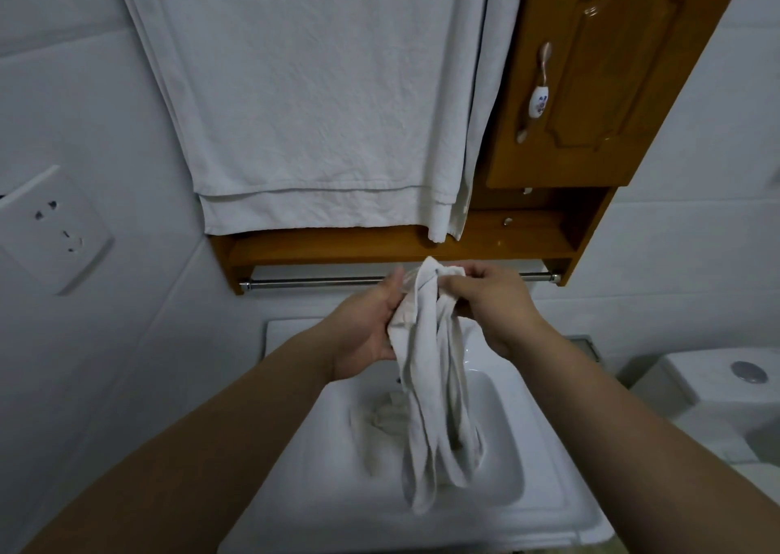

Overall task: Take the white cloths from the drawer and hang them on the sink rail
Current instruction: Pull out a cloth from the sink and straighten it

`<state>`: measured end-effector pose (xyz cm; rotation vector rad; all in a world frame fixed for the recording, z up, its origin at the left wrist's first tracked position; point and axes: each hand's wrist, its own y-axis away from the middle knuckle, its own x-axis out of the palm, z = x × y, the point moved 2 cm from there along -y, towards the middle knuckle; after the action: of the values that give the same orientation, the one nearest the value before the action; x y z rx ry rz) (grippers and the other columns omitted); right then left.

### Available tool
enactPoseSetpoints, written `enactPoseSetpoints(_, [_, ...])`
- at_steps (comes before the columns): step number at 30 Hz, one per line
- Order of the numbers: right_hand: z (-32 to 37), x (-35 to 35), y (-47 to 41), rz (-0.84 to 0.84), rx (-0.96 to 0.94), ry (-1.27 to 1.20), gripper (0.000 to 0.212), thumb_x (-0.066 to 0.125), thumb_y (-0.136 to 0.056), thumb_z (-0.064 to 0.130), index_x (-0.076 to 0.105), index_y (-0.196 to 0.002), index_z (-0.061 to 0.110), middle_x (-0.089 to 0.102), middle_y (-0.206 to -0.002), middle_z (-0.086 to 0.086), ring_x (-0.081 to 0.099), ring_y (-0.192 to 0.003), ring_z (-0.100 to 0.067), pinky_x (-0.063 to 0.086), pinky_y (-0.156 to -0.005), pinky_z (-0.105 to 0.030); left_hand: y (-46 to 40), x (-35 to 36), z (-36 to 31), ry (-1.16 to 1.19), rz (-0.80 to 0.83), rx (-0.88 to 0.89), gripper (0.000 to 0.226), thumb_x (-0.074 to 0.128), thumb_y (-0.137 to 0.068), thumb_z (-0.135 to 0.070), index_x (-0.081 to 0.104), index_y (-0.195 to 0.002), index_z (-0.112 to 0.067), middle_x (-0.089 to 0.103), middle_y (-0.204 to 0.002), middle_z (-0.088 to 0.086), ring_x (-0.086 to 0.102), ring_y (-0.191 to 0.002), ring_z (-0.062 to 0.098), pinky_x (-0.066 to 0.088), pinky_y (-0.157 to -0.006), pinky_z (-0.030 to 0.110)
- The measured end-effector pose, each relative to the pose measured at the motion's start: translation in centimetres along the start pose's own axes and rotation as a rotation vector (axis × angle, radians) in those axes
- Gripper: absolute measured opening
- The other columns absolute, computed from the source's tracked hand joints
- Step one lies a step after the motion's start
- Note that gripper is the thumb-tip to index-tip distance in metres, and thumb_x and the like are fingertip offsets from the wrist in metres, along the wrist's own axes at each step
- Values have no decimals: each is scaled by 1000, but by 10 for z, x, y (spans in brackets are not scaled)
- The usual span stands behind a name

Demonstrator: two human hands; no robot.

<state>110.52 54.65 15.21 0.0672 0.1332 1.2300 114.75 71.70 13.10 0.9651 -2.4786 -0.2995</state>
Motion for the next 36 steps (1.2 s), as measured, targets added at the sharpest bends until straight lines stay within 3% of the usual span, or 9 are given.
enactPoseSetpoints(5, [-5, -10, -5, -77, 130, -196, 16, 66, -88, 1, 71, -102, -3, 74, -94, -21, 67, -83, -32, 55, -74, -40, 8, 9, 13, -264, -1, 57, 34, 67, -91, -17, 63, -126, -16, 71, -119, 5, 67, -111, 20, 54, -94, 41])
enactPoseSetpoints(8, [-12, -12, -4, -81, 214, -279, 23, 67, -87, 1, 69, -108, -5, 74, -99, -19, 67, -86, -29, 53, -72, -37, 3, 6, 14, -142, -257, 144, 16, 64, -93, -14, 70, -106, -6, 73, -100, 18, 67, -84, 24, 59, -80, 38])
enactPoseSetpoints(11, [-18, -13, -1, -68, 244, -310, 25, 67, -86, 0, 68, -110, -9, 73, -95, -19, 66, -83, -28, 53, -67, -34, 3, 5, 13, -151, -330, 145, 18, 61, -96, -14, 70, -105, -2, 67, -64, -2, 58, -48, 4, 46, -48, 17])
enactPoseSetpoints(13, [-18, -13, 2, -79, 244, -300, 24, 69, -86, 0, 69, -108, -7, 75, -99, -18, 71, -85, -29, 58, -70, -34, 3, 7, 16, -148, -314, 132, 21, 57, -98, -15, 68, -108, -1, 65, -56, -8, 55, -42, 0, 43, -44, 14])
enactPoseSetpoints(18, [-10, -14, 12, -204, 125, -105, 18, 73, -86, 2, 66, -101, 11, 72, -99, -10, 72, -85, -25, 60, -68, -30, -2, 5, 19, 139, -415, 135, 28, 56, -99, -19, 66, -112, 4, 59, -76, 10, 46, -56, 12, 38, -55, 24])
enactPoseSetpoints(22, [-2, -13, 17, -316, -77, 257, 11, 76, -86, 18, 67, -92, 22, 69, -93, -3, 69, -83, -21, 62, -73, -36, -3, 1, 20, 279, -497, 90, 26, 59, -98, -21, 67, -108, 2, 50, -69, 5, 39, -53, 10, 35, -52, 25])
enactPoseSetpoints(27, [8, 2, 24, -194, -160, 470, 5, 75, -85, 24, 71, -88, 21, 69, -81, 5, 64, -78, -12, 55, -71, -31, -3, 17, 17, 315, -424, 118, 31, 55, -100, -21, 64, -120, 1, 68, -116, 25, 62, -101, 30, 45, -93, 39])
enactPoseSetpoints(32, [6, 10, 25, -180, -230, 648, 8, 71, -88, 25, 74, -93, 21, 68, -82, 10, 58, -74, -2, 37, -58, -16, -4, 21, 15, 363, -367, 127, 29, 53, -100, -19, 63, -121, -1, 74, -99, 13, 68, -75, 16, 52, -68, 26])
enactPoseSetpoints(36, [2, 11, 26, -200, -261, 674, 19, 65, -93, 26, 75, -108, 21, 73, -98, 7, 61, -84, -5, 38, -64, -9, 0, 22, 16, 402, -342, 109, 31, 54, -99, -19, 60, -126, -4, 73, -111, 13, 72, -92, 21, 56, -68, 27])
